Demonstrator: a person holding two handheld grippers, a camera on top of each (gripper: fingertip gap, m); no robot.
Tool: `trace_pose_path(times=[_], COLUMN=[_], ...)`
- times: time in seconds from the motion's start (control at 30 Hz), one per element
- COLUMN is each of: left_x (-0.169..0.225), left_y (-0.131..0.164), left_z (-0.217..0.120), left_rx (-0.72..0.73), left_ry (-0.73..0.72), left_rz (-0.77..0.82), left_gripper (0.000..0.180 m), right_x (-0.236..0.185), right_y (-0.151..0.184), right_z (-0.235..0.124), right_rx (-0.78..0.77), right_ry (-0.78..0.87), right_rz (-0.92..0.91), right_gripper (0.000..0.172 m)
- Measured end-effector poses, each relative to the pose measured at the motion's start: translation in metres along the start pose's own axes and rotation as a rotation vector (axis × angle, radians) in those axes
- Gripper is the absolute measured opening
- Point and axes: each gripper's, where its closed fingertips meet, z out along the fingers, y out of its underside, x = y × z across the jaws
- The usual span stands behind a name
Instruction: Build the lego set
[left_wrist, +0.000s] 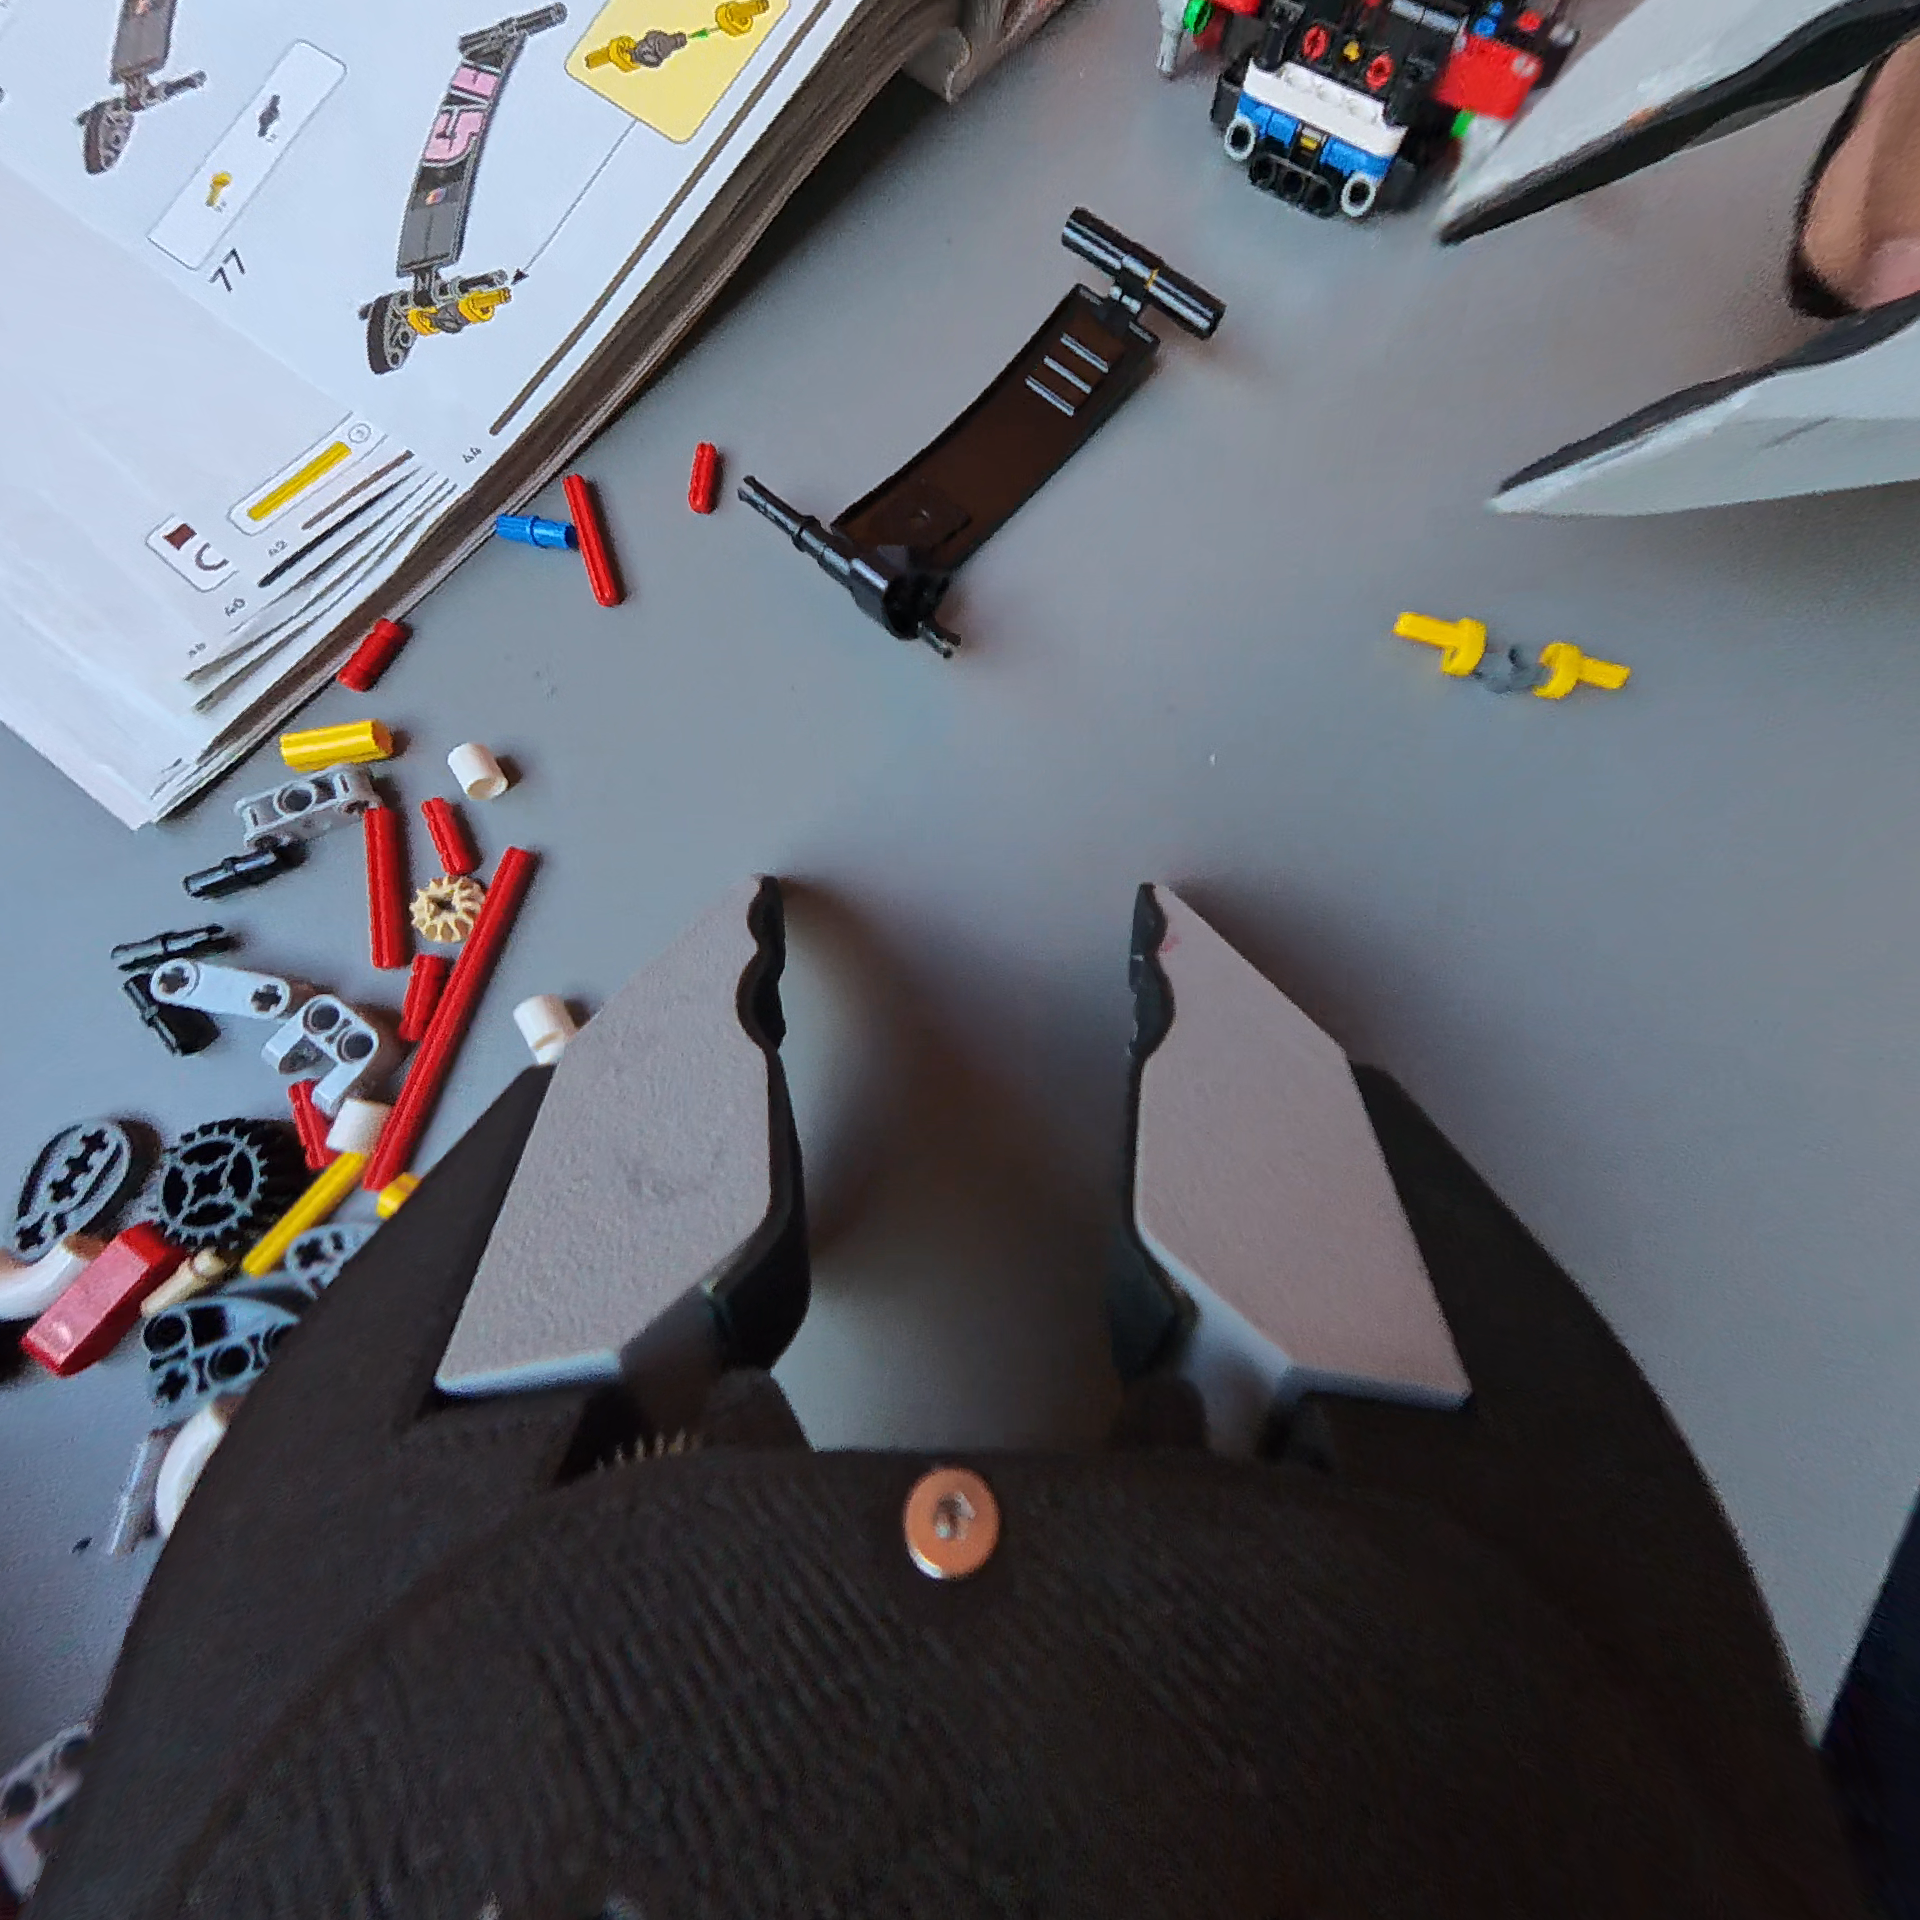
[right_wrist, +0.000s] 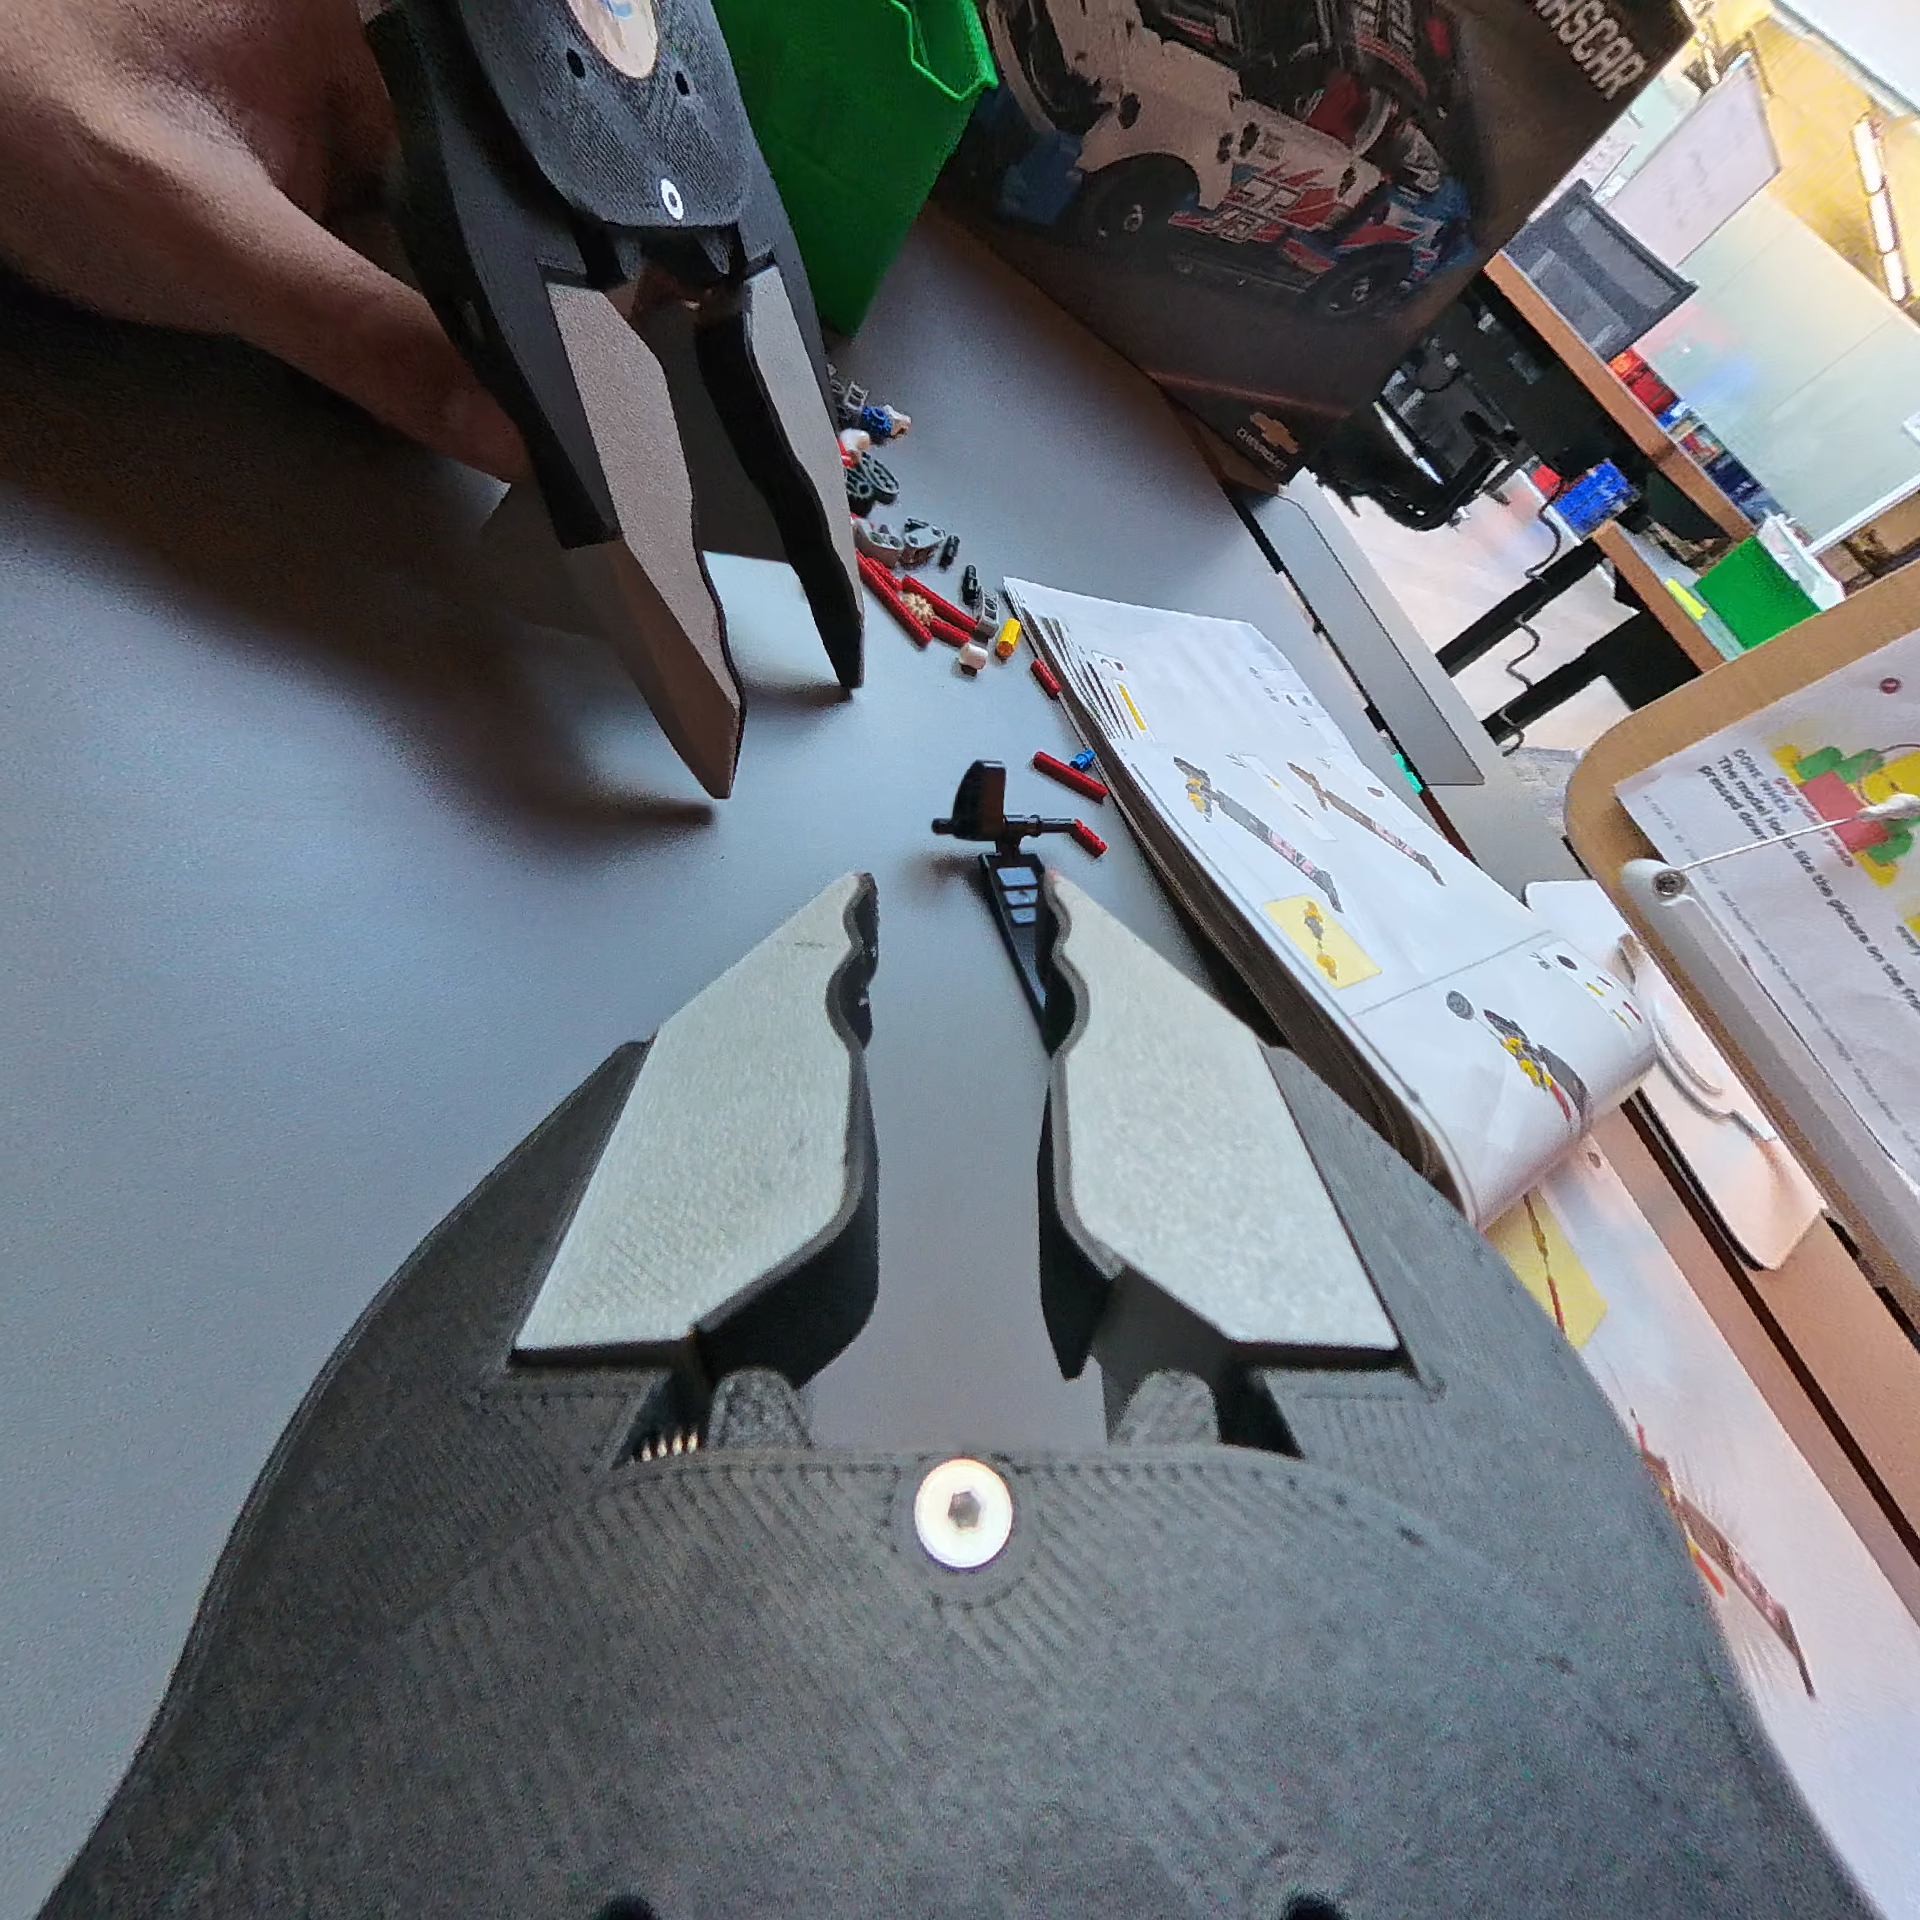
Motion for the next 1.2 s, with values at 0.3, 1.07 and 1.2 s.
trace_pose_path(times=[0.3, 1.07, 1.2], left_x=[0.0, 0.002, 0.004], left_y=[0.004, 0.0, -0.003], left_z=[-0.003, 0.001, 0.005], left_rx=[-0.006, -0.009, -0.009], left_ry=[-0.043, -0.01, 0.002], left_rz=[0.029, 0.039, 0.049], left_gripper=[0.064, 0.062, 0.062], right_x=[-0.015, -0.014, -0.017], right_y=[0.005, 0.019, 0.022], right_z=[-0.016, -0.036, -0.044], right_rx=[-0.014, 0.001, 0.0], right_ry=[0.004, 0.044, 0.028], right_rz=[0.036, 0.164, 0.216], right_gripper=[0.016, 0.015, 0.019])
